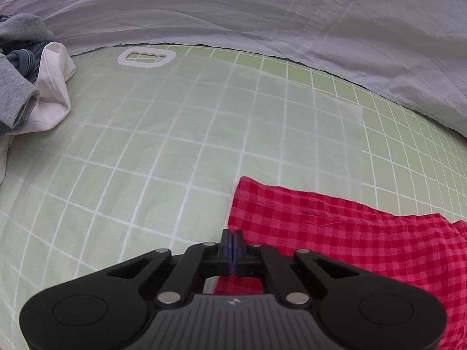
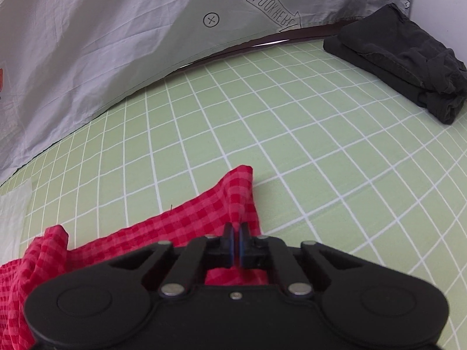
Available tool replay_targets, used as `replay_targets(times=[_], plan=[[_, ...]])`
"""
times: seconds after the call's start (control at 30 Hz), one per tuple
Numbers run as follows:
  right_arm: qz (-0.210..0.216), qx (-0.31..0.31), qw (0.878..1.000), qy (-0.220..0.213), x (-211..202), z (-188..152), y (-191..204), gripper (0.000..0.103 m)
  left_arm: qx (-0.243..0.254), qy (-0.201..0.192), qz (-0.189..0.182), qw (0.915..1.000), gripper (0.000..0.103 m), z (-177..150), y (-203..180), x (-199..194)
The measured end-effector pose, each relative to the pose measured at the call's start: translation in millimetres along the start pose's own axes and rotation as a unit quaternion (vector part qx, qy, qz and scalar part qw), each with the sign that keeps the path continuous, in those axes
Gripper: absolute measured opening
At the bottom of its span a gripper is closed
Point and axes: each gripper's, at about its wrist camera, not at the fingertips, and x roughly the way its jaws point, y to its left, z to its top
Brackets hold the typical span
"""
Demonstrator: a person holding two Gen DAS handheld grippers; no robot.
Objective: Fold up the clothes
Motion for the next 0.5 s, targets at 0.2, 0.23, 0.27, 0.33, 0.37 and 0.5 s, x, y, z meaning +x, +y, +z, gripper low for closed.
replay_targets(times=[0.2,0.23,0.27,0.33,0.37,0.5], plan=[[-0.060,0.004,0.996,-0.069,-23,14,-10,0.001,-0.061,-0.063,0.072,0.9936,0.000,10,47,-18],[-0.059,-0.002,0.996,-0.070,-23,15,-13,0.003,-0.069,-0.062,0.069,0.9933,0.000,11,55,-17],[-0.065,-0.009,0.995,-0.069,-22,16,-13,0.004,-0.074,-0.061,0.065,0.9933,0.001,11,61,-15],[-0.075,-0.017,0.995,-0.061,-20,14,-10,0.030,-0.084,-0.060,0.063,0.9926,0.006,11,67,-15],[-0.080,-0.020,0.995,-0.057,-20,14,-9,0.041,-0.089,-0.062,0.059,0.9924,0.010,9,67,-18],[-0.049,0.000,0.998,-0.051,-28,2,-2,0.056,-0.104,-0.063,0.033,0.9920,0.036,-3,66,-30]])
